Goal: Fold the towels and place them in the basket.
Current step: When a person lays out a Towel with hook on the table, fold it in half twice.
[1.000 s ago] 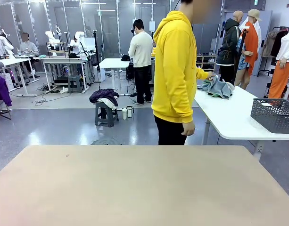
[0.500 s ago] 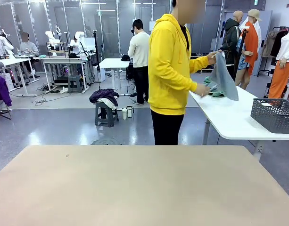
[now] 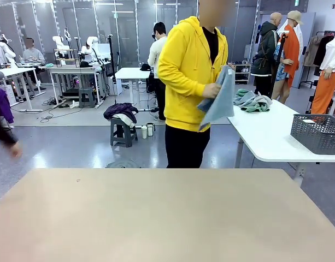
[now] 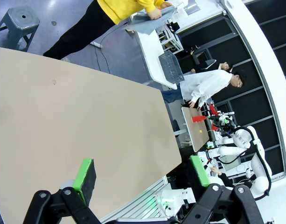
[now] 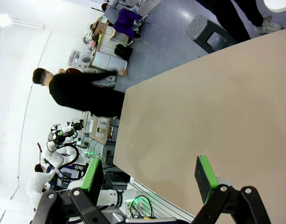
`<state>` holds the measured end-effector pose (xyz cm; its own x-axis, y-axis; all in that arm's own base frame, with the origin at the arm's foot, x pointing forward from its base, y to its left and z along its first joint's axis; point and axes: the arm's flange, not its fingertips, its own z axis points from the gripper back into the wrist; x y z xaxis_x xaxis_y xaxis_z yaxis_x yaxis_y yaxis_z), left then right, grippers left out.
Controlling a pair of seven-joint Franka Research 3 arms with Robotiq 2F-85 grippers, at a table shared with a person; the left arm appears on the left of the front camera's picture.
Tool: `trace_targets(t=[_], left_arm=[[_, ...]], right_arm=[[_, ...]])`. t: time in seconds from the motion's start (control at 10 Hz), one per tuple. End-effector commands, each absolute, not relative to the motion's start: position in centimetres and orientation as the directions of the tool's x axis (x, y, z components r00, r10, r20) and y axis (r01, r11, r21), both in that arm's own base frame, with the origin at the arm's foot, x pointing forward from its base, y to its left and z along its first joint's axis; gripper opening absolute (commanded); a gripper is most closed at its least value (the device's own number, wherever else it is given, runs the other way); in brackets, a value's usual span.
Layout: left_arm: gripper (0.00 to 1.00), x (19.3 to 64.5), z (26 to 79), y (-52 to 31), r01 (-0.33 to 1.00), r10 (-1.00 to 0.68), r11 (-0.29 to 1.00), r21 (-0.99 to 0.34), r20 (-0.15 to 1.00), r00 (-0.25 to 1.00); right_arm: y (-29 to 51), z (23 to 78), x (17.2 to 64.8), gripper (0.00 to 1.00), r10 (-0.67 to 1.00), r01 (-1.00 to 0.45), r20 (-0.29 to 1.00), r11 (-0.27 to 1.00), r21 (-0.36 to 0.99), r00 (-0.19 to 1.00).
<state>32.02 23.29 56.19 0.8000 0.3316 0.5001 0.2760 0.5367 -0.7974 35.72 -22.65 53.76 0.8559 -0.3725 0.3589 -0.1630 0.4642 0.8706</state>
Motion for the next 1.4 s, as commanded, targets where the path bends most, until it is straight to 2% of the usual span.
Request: trace_targets(t=[0.0, 1.3], left_arm=[[1.00, 31.99, 56.42, 23.55, 0.284, 0.317, 0.537, -0.794, 0.502, 0.805], [1.00, 31.99, 56.42, 23.55, 0.284, 0.317, 0.537, -0.794, 0.502, 0.805]], right_arm=[[-22.61, 53.83, 35.69, 1.00, -0.370, -0.169, 0.361, 0.459, 0.872, 0.856], [-22.61, 53.83, 35.69, 1.00, -0.370, -0.169, 0.361, 0.459, 0.872, 0.856]])
